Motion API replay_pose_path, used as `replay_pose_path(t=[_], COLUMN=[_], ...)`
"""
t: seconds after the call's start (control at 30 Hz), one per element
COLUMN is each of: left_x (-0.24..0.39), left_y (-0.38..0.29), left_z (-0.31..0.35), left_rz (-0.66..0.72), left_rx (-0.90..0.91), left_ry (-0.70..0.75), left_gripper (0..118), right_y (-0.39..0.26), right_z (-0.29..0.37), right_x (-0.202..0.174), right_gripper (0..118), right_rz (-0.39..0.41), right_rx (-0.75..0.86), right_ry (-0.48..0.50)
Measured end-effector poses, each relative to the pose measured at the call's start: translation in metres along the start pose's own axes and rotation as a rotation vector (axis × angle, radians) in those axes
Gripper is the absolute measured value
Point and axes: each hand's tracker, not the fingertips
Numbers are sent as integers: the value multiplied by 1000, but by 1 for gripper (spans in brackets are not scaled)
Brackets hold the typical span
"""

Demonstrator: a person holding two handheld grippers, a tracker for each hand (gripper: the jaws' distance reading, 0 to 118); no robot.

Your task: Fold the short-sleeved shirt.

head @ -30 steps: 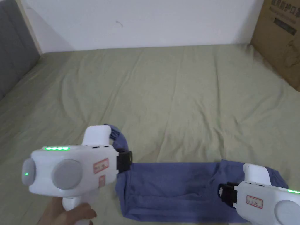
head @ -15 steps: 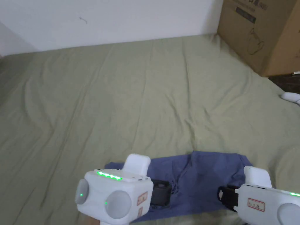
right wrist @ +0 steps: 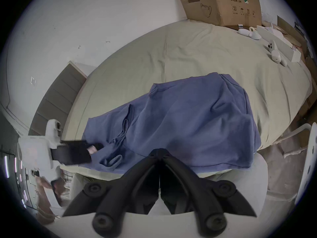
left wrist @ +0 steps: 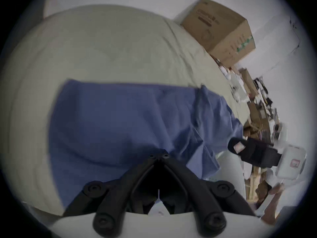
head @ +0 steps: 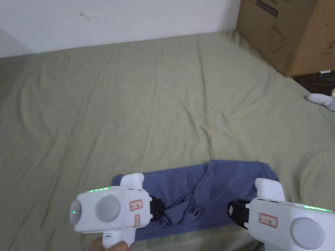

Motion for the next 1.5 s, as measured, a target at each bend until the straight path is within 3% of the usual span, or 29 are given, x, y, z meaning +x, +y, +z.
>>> replay_pose_path(t=[0.13, 0.27, 0.4, 0.5, 0.63, 0.73, 0.87, 0.9, 0.97, 1.03, 1.07, 1.1, 1.3, 1.37, 1.4, 1.43, 1.47, 1.5], left_x=[26, 45, 63, 53, 29, -16, -90, -104, -128, -147, -152, -158, -173, -172, -171, -167, -167, -168], left_y=[-10, -6, -15, -11, 4, 14, 8, 3, -6, -12, -15, -18, -26, -22, -21, -19, -18, -16], left_z=[-8, -9, -39, -29, 17, 59, 90, 95, 98, 94, 90, 83, 46, 28, 16, 7, 0, -4], left_rz=[-49, -14, -151, -65, -24, 82, 225, 240, 279, 334, 368, 405, 565, 616, 629, 639, 597, 572], left_rx=[3, -28, -110, -106, 25, 131, 235, 251, 265, 233, 215, 198, 222, 158, 119, 83, 80, 47], left_ry=[-3, -187, -71, -180, -200, -247, -149, -101, -71, -104, -128, -156, -409, -564, -604, -624, -488, -402], left_gripper=[0, 0, 0, 0, 0, 0, 1, 7, 47, 96, 110, 114, 111, 88, 68, 24, 13, 12], right_y=[1, 0, -2, 1, 11, 19, 23, 23, 24, 24, 25, 25, 22, 20, 20, 19, 18, 18], right_z=[5, 6, 8, 16, 19, 19, 10, 7, 1, -3, -5, -6, -14, -17, -19, -20, -20, -19], right_x=[3, 11, 15, 14, 6, -2, -14, -17, -24, -31, -35, -38, -53, -55, -55, -56, -57, -57], right_gripper=[0, 0, 0, 0, 0, 0, 0, 0, 0, 0, 0, 0, 0, 0, 0, 0, 0, 0], right_rz=[-3, -18, -42, -39, -8, 11, 25, 29, 40, 55, 63, 69, 102, 110, 111, 112, 112, 112], right_rx=[4, 3, -1, 8, 20, 34, 32, 26, 11, 3, -2, -5, -34, -45, -53, -58, -62, -64], right_ry=[-3, -21, -37, -40, -55, -45, -25, -21, -12, -5, 0, 3, 20, 15, 14, 11, 7, 3])
